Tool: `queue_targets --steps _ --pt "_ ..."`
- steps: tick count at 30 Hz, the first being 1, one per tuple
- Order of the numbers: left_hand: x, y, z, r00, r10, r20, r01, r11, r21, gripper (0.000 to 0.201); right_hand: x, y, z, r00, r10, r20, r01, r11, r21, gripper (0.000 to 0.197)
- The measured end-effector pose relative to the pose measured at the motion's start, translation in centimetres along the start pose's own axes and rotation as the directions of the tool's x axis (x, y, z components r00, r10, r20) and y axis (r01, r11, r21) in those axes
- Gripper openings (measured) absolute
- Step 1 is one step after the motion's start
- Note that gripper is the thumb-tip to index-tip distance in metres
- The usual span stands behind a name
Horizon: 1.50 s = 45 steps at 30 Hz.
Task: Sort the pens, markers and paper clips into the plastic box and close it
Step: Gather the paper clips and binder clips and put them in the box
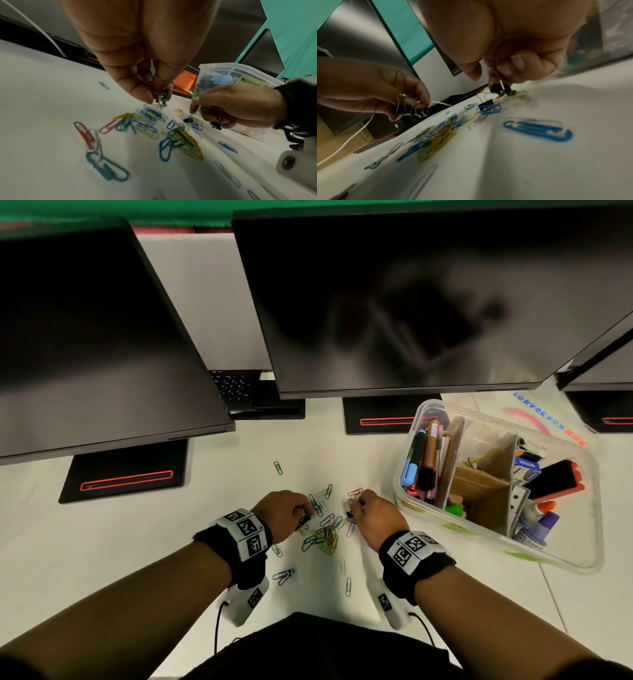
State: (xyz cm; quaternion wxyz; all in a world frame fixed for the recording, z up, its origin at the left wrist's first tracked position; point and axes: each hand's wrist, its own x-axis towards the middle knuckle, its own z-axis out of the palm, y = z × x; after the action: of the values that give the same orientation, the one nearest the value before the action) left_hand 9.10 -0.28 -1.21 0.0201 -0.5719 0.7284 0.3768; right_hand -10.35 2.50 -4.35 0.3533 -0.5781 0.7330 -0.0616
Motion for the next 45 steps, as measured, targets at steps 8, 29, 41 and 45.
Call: queue_targets --steps 8,29,41,45 --pt "-0.3 0.0 -0.1 1.0 0.024 -0.017 -0.024 1.0 -0.005 0.032 0.0 -0.8 -0.2 0.989 0.02 0.144 0.0 0.991 -0.136 0.012" --pt "-1.0 -2.8 0.7 0.998 -0.06 -0.016 0.059 0.997 -0.049 0.028 -2.0 -0.6 1.1 0.988 -0.111 0.109 0.123 0.986 -0.116 0.088" --pt "-3.1 -4.9 2.3 0.983 -0.074 0.165 0.031 0.968 0.25 0.12 -2.2 -0.6 1.7 0.977 0.038 0.209 -0.005 0.987 -0.159 0.101" --pt "-1.5 -3.4 4.0 0.997 -0.061 0.055 0.057 0.997 0.059 0.09 -1.0 -1.9 2.2 0.97 -0.093 0.226 0.108 0.992 -0.058 0.087"
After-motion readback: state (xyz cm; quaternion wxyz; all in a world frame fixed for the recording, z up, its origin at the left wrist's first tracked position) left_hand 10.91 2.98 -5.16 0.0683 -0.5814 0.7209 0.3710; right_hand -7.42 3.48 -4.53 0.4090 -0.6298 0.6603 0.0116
